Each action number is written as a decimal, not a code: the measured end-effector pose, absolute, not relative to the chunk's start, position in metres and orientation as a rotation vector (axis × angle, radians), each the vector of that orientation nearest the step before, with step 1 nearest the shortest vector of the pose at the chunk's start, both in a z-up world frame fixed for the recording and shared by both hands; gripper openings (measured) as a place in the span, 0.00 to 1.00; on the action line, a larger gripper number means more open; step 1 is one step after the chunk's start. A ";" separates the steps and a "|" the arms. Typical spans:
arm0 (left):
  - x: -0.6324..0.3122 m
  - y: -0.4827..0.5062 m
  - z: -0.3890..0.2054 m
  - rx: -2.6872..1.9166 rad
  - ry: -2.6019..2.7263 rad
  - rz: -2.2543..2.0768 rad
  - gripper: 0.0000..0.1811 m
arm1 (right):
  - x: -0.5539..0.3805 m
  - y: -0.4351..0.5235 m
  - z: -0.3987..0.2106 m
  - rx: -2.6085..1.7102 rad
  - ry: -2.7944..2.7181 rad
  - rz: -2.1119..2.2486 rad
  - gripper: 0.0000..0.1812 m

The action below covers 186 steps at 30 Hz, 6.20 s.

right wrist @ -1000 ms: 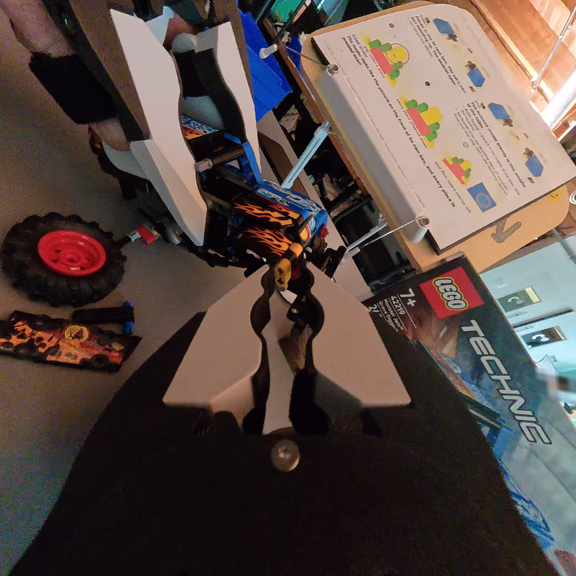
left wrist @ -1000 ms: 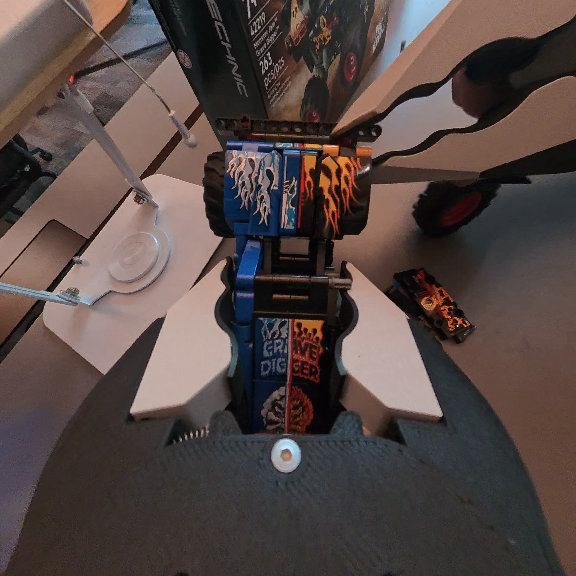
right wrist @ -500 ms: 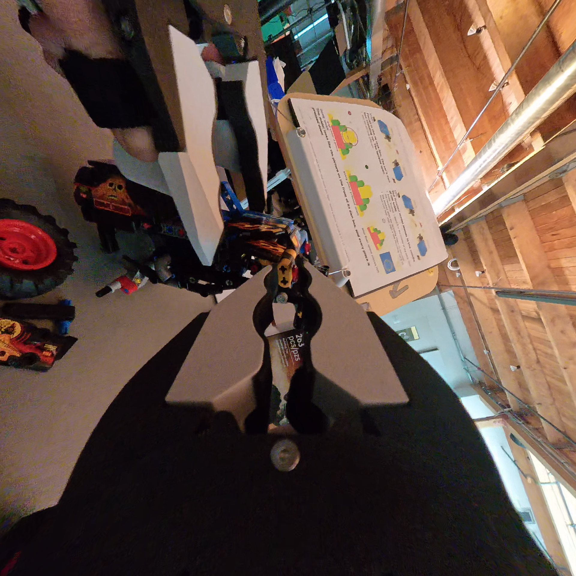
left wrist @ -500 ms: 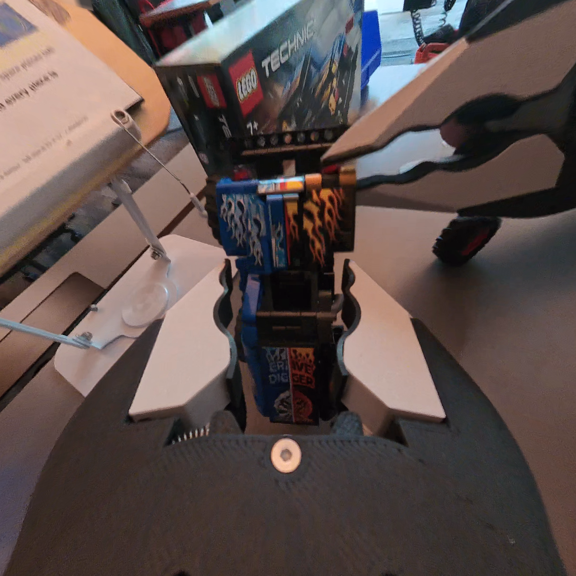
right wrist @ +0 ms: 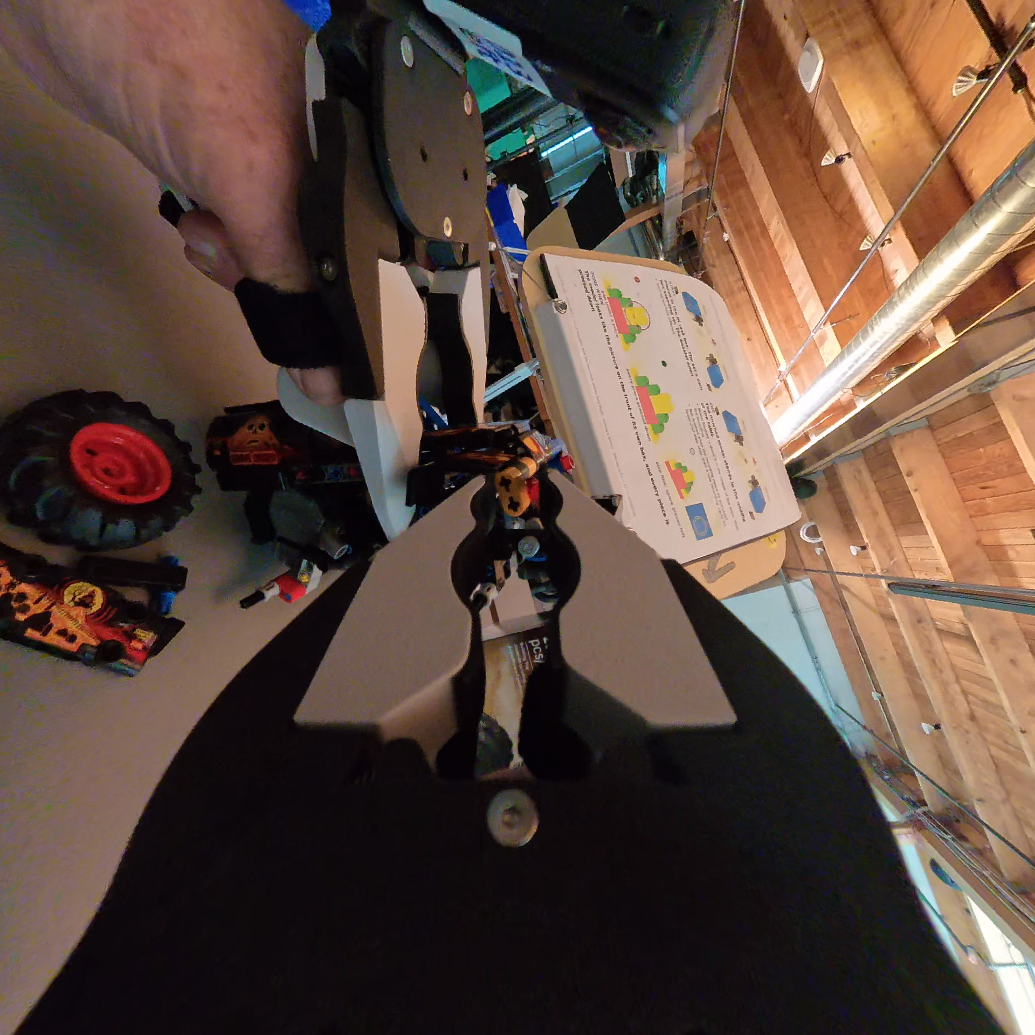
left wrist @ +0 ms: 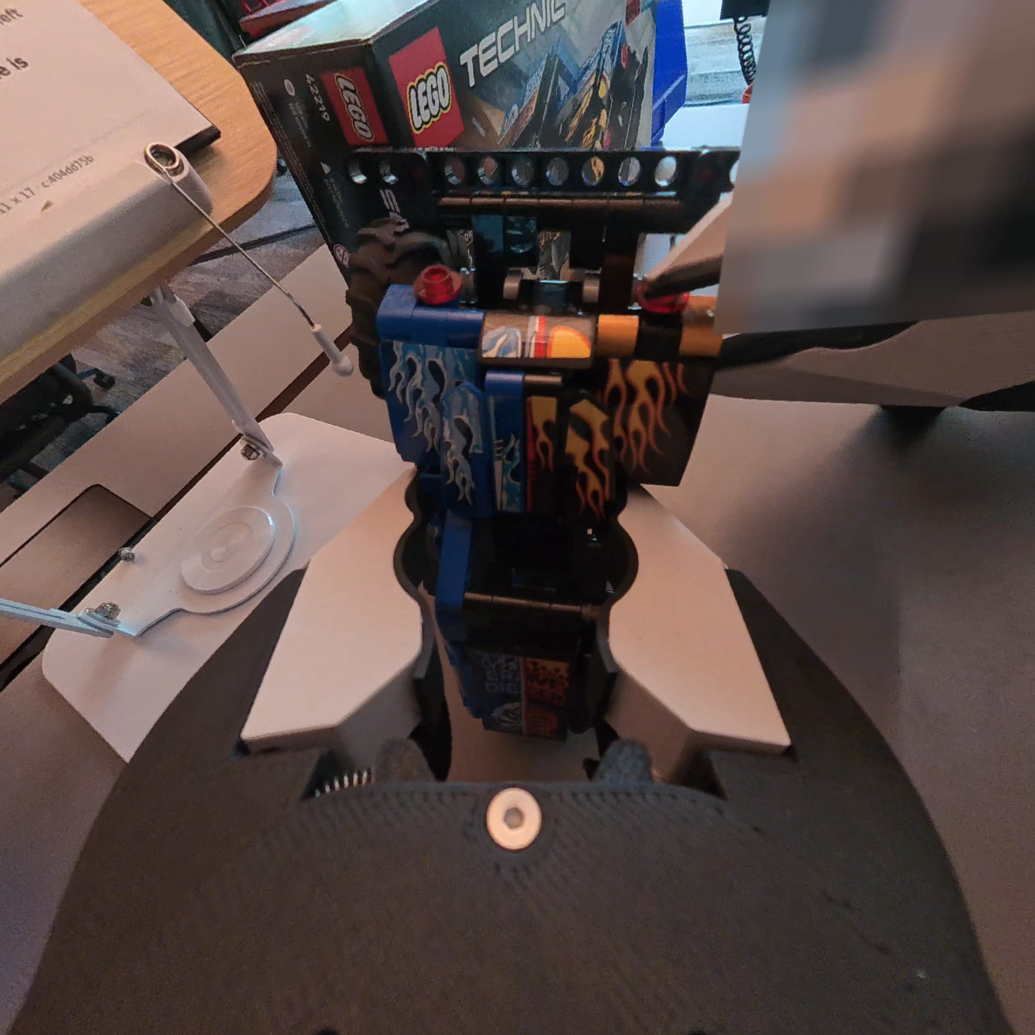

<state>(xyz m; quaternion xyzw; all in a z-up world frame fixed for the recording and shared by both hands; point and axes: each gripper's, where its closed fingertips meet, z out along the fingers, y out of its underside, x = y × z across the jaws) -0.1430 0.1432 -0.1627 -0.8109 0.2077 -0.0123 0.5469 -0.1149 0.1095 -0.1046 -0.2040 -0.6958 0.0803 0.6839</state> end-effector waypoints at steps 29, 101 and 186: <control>-0.130 0.146 -0.165 -1.892 0.690 0.324 0.33 | -0.077 0.122 -0.124 -0.972 -1.951 0.775 0.05; -0.121 0.155 -0.165 -1.783 0.861 0.612 0.33 | -0.063 0.131 -0.101 -0.876 -1.805 0.631 0.10; -0.099 0.160 -0.164 -1.895 0.533 -0.066 0.32 | -0.061 0.127 -0.115 -0.609 -1.555 0.095 0.03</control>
